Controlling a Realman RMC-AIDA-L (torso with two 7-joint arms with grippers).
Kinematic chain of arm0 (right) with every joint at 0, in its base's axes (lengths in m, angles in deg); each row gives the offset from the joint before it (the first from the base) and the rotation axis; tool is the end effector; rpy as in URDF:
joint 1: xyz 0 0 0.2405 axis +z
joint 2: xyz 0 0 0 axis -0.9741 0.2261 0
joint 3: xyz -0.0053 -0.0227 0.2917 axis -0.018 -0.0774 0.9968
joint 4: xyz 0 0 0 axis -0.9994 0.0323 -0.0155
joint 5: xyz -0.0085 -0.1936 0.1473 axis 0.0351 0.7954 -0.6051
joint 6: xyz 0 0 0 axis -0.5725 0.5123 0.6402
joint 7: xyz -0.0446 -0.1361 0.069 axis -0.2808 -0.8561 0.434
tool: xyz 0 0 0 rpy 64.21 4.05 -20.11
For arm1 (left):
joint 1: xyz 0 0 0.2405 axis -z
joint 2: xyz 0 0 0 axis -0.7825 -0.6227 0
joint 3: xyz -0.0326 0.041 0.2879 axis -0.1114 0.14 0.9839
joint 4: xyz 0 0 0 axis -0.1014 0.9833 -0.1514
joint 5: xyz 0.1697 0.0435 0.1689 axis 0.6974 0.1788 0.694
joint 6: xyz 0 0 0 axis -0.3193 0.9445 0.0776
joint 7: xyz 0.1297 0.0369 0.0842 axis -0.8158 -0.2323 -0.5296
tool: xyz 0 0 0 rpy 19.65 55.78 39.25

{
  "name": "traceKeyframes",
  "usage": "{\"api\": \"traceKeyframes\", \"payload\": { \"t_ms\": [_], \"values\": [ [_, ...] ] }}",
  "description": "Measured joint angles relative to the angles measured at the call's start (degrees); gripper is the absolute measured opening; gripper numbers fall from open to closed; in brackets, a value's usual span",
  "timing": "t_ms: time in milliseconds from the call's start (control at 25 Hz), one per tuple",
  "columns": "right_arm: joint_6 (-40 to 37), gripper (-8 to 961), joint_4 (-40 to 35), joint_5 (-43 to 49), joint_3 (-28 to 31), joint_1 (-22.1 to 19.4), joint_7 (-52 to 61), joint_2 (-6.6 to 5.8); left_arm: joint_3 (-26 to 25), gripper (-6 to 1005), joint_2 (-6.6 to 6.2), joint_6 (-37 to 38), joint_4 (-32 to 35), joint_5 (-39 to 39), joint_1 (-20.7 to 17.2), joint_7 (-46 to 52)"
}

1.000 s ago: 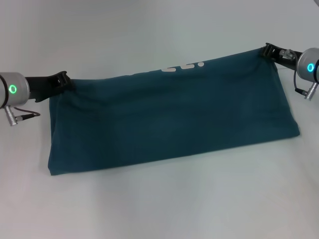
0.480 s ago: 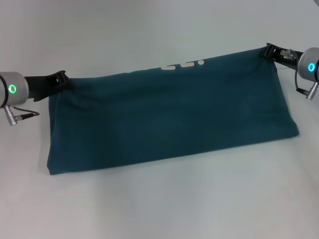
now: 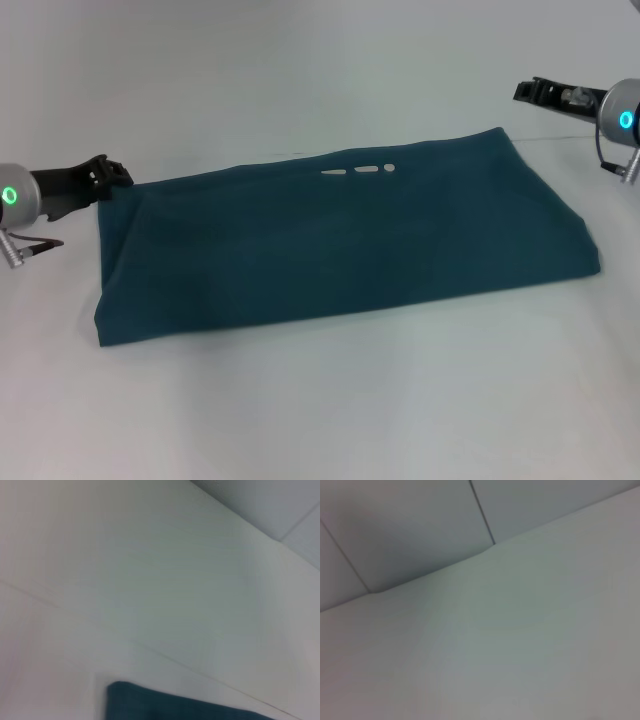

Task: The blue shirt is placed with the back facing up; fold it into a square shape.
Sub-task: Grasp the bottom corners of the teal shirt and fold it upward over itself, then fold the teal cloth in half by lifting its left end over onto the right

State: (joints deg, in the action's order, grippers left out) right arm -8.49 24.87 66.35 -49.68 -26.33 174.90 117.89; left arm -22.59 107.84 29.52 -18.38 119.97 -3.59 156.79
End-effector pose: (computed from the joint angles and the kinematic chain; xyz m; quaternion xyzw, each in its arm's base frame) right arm 0.3057 0.5641 0.0312 -0.6733 0.5305 0.2168 0.4671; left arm -0.3014 0.5297 -0.0046 -0.6536 -0.6339 -0.2062 0.3584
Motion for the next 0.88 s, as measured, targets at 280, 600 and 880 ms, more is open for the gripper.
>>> {"api": "traceKeyframes", "payload": {
  "t_ms": [280,600,880],
  "values": [
    [-2.8,350,-0.5,-0.1,0.5,-1.1,1.5,-2.15,-0.3,325,0.59,1.1,1.5,-0.4,-1.8,0.5],
    [-38.2,717,-10.2,-11.0,6.9,-14.6,3.7,-2.88,-0.2,554,2.27,15.1,10.0,-13.3,-9.4,-3.6],
    [-54.4,764,-10.0,-17.1,8.3,-24.1,2.5,-2.72,-0.5,554,0.66,29.1,5.7,-27.1,-17.5,-6.1]
  ]
}}
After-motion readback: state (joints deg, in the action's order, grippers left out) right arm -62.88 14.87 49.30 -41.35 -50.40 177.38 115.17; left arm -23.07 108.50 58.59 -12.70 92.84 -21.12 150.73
